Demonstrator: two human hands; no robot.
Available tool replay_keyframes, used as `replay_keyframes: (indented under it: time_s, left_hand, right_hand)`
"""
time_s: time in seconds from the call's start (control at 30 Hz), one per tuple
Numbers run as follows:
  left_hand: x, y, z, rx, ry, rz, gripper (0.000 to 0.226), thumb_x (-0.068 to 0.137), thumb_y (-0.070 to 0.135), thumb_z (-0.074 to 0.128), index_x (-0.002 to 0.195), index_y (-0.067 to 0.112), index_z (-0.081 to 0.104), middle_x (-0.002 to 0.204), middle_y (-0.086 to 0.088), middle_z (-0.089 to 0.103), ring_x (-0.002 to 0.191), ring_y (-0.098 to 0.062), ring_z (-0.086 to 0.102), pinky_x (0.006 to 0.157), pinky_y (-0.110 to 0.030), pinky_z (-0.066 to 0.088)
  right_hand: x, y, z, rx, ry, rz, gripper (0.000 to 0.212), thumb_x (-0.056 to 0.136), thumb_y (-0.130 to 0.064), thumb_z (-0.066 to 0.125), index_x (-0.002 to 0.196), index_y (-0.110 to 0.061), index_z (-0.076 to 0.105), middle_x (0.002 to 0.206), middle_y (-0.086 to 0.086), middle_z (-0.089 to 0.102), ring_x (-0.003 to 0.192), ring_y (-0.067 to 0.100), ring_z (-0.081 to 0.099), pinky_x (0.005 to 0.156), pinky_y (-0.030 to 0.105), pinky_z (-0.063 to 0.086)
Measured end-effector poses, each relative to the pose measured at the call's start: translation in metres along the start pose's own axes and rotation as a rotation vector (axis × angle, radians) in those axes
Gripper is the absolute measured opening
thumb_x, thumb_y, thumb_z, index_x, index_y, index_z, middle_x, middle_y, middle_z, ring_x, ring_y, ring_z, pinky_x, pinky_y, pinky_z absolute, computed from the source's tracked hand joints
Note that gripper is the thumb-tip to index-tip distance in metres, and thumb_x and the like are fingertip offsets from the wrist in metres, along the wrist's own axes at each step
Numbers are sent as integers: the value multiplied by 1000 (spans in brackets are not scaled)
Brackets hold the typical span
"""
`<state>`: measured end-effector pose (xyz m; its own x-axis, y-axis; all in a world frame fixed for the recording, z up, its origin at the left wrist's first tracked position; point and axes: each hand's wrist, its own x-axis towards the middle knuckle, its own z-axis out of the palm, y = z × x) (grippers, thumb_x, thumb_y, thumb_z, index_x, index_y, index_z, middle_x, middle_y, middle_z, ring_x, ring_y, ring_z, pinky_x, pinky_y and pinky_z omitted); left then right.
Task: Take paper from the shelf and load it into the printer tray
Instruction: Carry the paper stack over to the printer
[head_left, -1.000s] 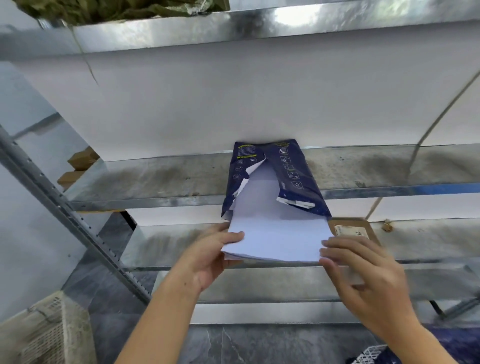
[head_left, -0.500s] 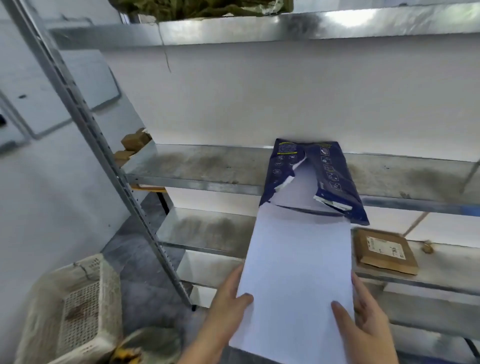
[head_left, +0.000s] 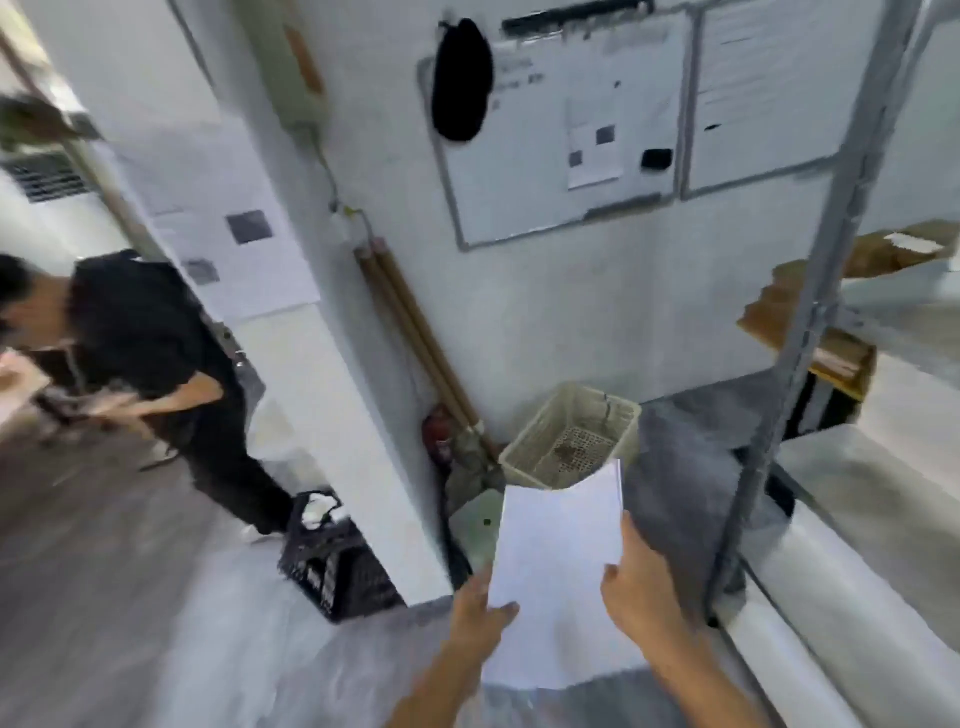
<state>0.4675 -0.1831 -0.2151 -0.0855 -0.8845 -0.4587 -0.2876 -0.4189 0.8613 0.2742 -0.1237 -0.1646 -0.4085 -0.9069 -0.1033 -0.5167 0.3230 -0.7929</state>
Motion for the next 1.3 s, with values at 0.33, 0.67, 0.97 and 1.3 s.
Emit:
replay_keyframes:
  time_s: [0.33, 0.67, 0.97, 1.3]
  left_hand:
    - [-81, 22, -363, -144, 827, 12, 29, 79, -4, 60, 102, 15, 62, 85, -2, 65, 71, -15, 60, 58, -25, 47]
    - [-164, -59, -582, -339, 1128, -87, 37, 80, -10, 52, 99, 19, 65, 85, 6, 66, 89, -25, 63, 70, -27, 50]
    - [-147, -92, -733, -495, 1239, -99, 53, 91, -3, 61, 139, 16, 49, 123, -2, 59, 105, -25, 59, 83, -36, 49]
    - [-84, -111, -892, -568, 1376, -139, 42, 89, -6, 61, 126, 14, 56, 119, -8, 68, 105, -29, 68, 94, -47, 57]
  right_hand:
    - [18, -326, 294, -78, -615, -533, 71, 82, -3, 48, 150, -16, 37, 145, 12, 52, 130, 35, 51, 100, 34, 46]
    - [-108, -473, 510, 16, -925, -664, 18, 71, -4, 49, 75, -19, 59, 73, 0, 65, 75, 28, 59, 58, 29, 41]
    - [-145, -580, 641, 148, -921, -753, 38, 71, 7, 48, 95, -11, 72, 76, 6, 72, 71, 27, 63, 57, 28, 45]
    - [-128, -698, 810, 66, -1178, -777, 27, 79, 7, 50, 85, -17, 62, 73, -4, 65, 70, 19, 60, 55, 23, 47]
